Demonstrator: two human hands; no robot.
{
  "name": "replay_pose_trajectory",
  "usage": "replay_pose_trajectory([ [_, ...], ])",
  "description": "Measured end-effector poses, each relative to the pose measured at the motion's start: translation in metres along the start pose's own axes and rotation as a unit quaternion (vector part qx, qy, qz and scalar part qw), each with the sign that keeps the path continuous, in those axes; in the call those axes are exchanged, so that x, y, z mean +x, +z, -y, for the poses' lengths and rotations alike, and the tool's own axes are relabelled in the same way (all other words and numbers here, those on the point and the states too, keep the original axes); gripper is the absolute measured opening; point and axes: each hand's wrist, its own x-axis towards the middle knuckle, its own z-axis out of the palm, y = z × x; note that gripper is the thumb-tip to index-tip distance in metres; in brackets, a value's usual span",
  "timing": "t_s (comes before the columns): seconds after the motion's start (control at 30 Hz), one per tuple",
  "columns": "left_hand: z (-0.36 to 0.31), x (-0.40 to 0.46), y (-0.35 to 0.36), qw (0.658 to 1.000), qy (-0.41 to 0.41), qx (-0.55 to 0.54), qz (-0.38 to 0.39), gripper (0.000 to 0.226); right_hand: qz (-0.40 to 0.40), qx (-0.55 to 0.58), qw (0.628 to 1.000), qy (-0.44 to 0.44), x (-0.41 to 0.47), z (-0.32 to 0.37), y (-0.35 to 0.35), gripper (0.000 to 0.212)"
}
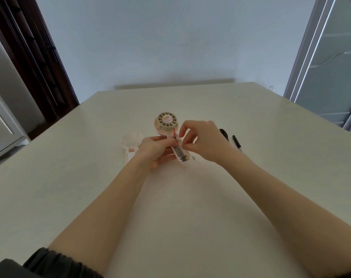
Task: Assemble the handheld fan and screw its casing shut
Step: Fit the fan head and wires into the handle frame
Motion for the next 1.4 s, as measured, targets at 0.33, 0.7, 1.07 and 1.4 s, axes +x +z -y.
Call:
replay_pose_trajectory([
  [0.33,-0.004,-0.010,0.006,1.000,0.017,-0.019,0.011,0.011,-0.016,-0.026,0.999,-0.012,0.001,-0.004,0.007,0.020],
  [0.7,-0.004,-0.016,0.011,0.999,0.048,0.018,-0.009,0.011,-0.006,-0.098,0.995,0.002,0.000,0.007,0.005,0.016],
  [1.07,-0.003,-0.021,0.018,0.997,0.059,0.038,-0.019,0.011,0.027,-0.139,0.989,0.035,0.000,0.020,-0.002,0.013],
  [1.4,0.000,-0.016,0.015,0.999,0.005,-0.039,0.016,0.008,-0.013,-0.119,0.992,0.037,0.004,0.013,0.004,0.014],
])
